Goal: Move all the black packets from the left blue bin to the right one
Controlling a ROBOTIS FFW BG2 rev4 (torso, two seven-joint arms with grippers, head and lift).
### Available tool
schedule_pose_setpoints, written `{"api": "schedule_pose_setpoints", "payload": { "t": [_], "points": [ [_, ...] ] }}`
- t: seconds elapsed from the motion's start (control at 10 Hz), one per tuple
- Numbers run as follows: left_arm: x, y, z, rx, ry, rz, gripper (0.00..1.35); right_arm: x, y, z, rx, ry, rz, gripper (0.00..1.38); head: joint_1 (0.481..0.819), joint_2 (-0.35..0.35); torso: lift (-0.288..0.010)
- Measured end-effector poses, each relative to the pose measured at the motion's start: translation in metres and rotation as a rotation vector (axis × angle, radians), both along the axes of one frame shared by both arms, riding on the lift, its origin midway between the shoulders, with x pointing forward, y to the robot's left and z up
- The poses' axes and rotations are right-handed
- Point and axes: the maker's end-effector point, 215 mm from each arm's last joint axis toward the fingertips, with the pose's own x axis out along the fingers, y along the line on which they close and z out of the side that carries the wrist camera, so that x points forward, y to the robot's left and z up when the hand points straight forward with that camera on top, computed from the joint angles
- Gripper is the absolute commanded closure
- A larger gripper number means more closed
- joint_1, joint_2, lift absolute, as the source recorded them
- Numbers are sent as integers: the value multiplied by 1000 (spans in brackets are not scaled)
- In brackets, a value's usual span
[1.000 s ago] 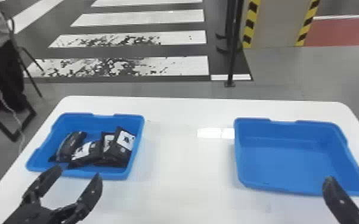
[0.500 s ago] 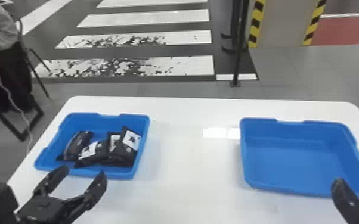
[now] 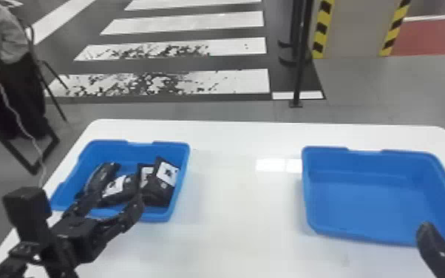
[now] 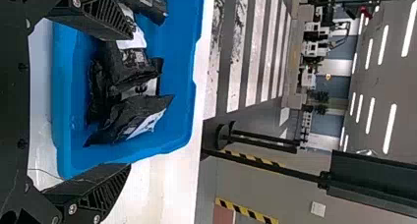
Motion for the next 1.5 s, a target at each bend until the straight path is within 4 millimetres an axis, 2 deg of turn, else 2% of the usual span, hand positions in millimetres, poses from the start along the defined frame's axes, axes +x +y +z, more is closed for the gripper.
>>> {"api": "schedule_pose_setpoints", "payload": {
  "t": [0.2, 0.5, 0.7, 1.0, 1.2, 1.3, 1.4, 1.5],
  "points": [
    [24, -2, -7, -1, 60, -15, 160, 1, 0, 0, 2, 0, -1, 160, 695, 122, -150],
    [61, -20, -21, -16, 149, -78, 160, 1, -1, -2, 8, 1, -1, 160, 695, 92, -150],
    [76, -31, -31, -11, 206, -119, 165, 1, -1, -4, 13, 4, -1, 160, 695, 70, -150],
    [89, -29, -46, 1, 280, -125, 173, 1, -2, -7, 20, 8, 0, 160, 695, 72, -150],
    [99, -35, -58, -15, 322, -160, 214, 2, -2, -8, 24, 9, -1, 162, 695, 62, -150],
    [100, -35, -62, -13, 337, -163, 334, 2, -2, -8, 25, 9, 0, 162, 695, 61, -150],
    [101, -36, -67, -25, 351, -170, 717, 2, -2, -8, 28, 9, -1, 162, 695, 61, -150],
    [101, -35, -71, -23, 364, -174, 909, 2, -2, -8, 29, 8, -1, 162, 695, 61, -150]
  ]
}}
